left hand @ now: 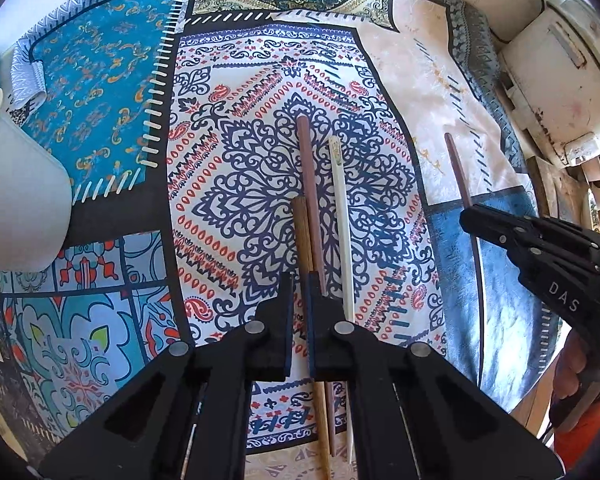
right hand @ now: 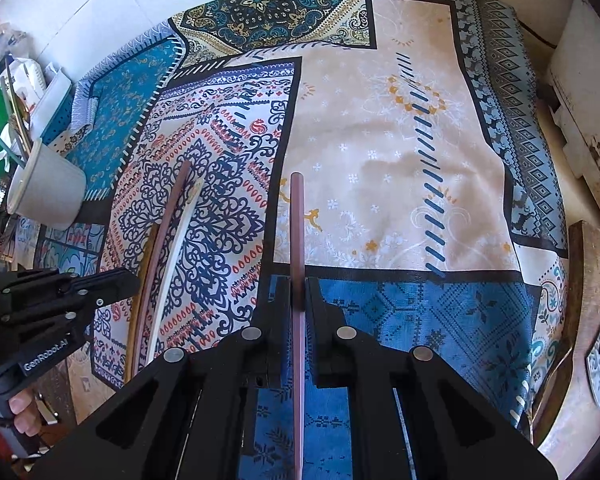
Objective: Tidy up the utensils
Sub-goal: 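Lift the yellow chopstick with the left tool while the right lifts the brown stick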
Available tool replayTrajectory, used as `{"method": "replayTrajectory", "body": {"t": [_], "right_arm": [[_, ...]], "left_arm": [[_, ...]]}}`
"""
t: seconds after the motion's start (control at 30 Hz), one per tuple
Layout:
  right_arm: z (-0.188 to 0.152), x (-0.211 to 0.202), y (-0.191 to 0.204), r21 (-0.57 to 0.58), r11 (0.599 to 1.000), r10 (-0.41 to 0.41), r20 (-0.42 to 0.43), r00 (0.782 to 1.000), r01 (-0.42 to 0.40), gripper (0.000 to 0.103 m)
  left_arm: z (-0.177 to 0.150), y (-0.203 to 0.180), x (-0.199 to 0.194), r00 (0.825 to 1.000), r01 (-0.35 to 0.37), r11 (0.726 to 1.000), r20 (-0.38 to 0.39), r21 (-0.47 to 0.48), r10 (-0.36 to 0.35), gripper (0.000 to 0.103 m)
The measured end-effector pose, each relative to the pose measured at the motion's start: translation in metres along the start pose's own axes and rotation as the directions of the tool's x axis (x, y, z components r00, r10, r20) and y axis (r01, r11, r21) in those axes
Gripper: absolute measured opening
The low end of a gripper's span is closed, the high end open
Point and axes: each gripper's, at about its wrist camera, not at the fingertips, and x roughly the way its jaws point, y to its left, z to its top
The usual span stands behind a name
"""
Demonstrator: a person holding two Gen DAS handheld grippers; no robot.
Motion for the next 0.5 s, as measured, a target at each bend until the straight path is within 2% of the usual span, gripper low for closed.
{"method": "replayTrajectory", "body": {"t": [0.2, 0.4, 0.5], "right_arm": [[0.004, 0.0, 0.006, -0.012, 1.0, 0.013, 0.008, 1.0, -0.013, 0.007], [0.005, -0.009, 0.009, -0.016, 1.0, 0.02, 0.032, 0.999, -0.02, 0.007], [0.004, -0.015, 0.009, -0.013, 1.0, 0.022, 0.045, 0.999, -0.021, 0.007]], "left_arm": [[0.008, -0.002, 0.005, 1.0, -0.005, 1.0, -0.011, -0.007, 0.005, 0.007], [0.022, -0.003, 0.012, 0.999, -0.036, 0.999, -0.004, -0.008, 0.036, 0.007], [0.022, -0.006, 0.013, 0.998, -0.062, 0.998, 0.003, 0.023, 0.062, 0.007]]}}
